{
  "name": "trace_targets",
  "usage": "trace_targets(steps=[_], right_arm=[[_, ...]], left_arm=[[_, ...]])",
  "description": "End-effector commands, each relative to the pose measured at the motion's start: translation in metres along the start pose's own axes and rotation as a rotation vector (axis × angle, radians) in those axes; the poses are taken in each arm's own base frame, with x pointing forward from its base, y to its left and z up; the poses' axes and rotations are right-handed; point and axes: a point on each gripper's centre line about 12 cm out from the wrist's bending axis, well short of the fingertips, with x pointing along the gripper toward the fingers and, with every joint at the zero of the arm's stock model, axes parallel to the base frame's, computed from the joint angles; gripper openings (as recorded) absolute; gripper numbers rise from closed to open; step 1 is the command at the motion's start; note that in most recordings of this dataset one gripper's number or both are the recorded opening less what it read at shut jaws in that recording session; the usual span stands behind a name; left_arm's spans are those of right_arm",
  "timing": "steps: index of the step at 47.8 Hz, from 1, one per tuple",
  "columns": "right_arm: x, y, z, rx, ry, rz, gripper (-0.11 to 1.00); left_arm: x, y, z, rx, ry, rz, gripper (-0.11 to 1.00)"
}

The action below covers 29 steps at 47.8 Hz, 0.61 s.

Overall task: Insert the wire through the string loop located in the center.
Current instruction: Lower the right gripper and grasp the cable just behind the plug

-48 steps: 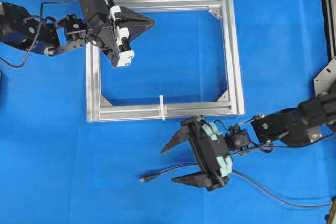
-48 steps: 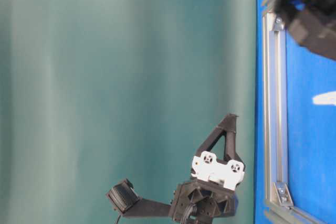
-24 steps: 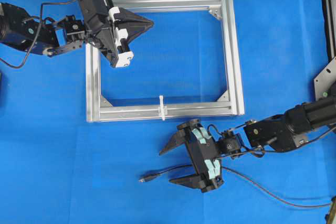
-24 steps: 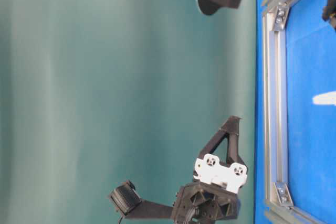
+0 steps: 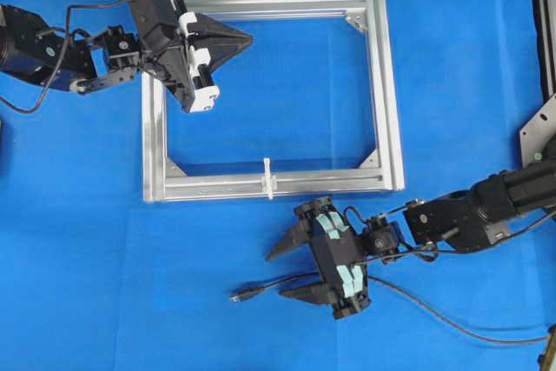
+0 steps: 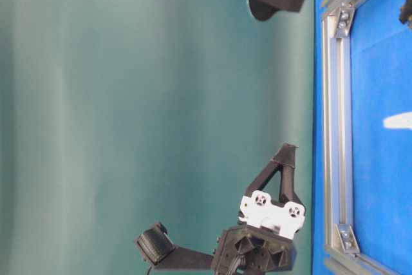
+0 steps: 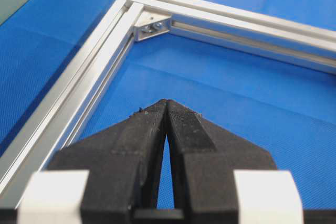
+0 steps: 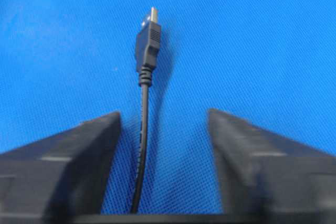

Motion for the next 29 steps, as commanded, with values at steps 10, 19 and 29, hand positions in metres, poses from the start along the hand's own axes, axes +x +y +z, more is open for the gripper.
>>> trace_targets(steps=[10, 19, 29], right_arm=[[-0.0007, 0.0047, 0.0144, -0.013, -0.066, 0.022, 0.04], [-0.0009, 0.0046, 0.0136, -0.013, -0.063, 0.022, -0.01], [-0.0008, 0.0047, 0.0146, -0.013, -0.065, 0.022, -0.01]], left_arm=[[-0.0019, 0.0006, 0.0141, -0.003, -0.034, 0.000, 0.00], [-0.0022, 0.0008, 0.0134, -0.002, -0.031, 0.001, 0.00], [-0.0019, 0.0006, 0.0139, -0.001, -0.032, 0.000, 0.00]])
